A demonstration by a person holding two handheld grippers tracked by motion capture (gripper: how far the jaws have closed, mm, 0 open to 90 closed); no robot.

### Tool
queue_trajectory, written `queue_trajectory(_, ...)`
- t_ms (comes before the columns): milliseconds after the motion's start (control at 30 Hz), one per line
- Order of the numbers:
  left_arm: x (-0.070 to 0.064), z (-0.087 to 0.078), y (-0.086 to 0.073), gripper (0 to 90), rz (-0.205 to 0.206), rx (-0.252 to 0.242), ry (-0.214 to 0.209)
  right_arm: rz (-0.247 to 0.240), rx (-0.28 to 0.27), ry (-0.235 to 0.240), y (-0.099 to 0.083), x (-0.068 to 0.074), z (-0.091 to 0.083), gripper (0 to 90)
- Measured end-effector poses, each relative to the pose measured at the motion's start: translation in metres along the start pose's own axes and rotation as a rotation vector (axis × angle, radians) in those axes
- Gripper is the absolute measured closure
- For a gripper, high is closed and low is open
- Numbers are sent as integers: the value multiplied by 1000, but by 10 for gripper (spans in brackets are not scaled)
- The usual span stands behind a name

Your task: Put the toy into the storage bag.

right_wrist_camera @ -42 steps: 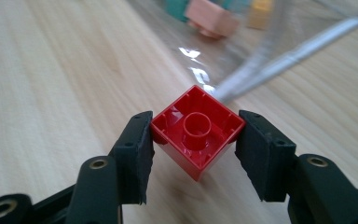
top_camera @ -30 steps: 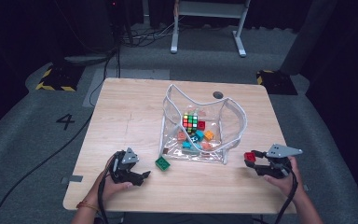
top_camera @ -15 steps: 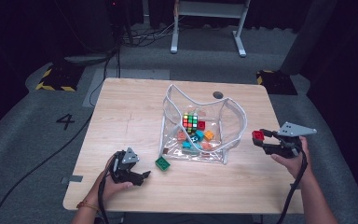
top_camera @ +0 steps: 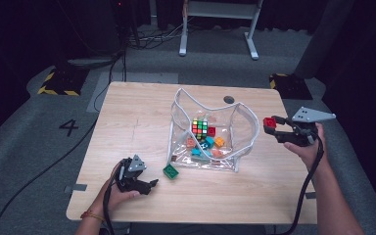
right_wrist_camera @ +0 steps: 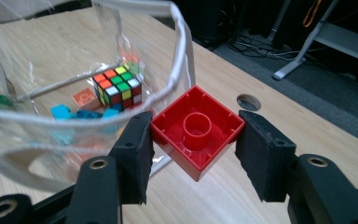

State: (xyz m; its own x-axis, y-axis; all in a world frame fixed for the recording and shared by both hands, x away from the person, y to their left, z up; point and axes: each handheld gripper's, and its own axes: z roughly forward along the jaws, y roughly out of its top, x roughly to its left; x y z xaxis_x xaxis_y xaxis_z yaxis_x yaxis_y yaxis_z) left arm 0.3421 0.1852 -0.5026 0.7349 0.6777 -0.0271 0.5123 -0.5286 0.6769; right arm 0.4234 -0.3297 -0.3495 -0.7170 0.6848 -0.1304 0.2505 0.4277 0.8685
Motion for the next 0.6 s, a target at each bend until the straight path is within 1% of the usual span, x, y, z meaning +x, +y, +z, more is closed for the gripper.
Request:
queue_trajectory(67, 0, 0, 0, 136, -8, 2, -1, -13, -1, 8, 8, 0, -1, 474)
queue_trajectory(100, 0, 0, 0, 136, -7, 2, -1, -20, 0, 2, 12, 0, -1, 474)
queue_trajectory(133, -1, 0, 0, 136, -12, 4, -9, -21, -4, 4, 17, 1, -1, 474)
queue_trajectory(200, -1, 0, 0, 136, -12, 4, -10, -34, -11, 7, 25, 2, 0, 474)
queue_trajectory(233, -1, 0, 0, 135, -12, 4, -10, -34, -11, 7, 25, 2, 0, 474)
queue_trajectory(267, 0, 1, 0, 135, -11, 2, -11, -47, -17, 8, 34, 4, 2, 474)
queue_trajectory(333, 0, 1, 0, 135, -11, 3, -12, -58, -8, 5, 40, 7, 3, 474)
queue_trajectory(433, 0, 1, 0, 135, -10, -1, -15, -80, -10, 22, 49, 11, 7, 474)
queue_trajectory(533, 0, 1, 0, 135, -3, 0, -10, -88, -9, 43, 58, 17, 11, 474)
queue_trajectory(567, 0, 1, 1, 135, -3, 1, -8, -105, -11, 50, 60, 19, 13, 474)
queue_trajectory(600, 0, 1, 1, 134, -2, 1, -8, -101, -5, 54, 63, 21, 14, 474)
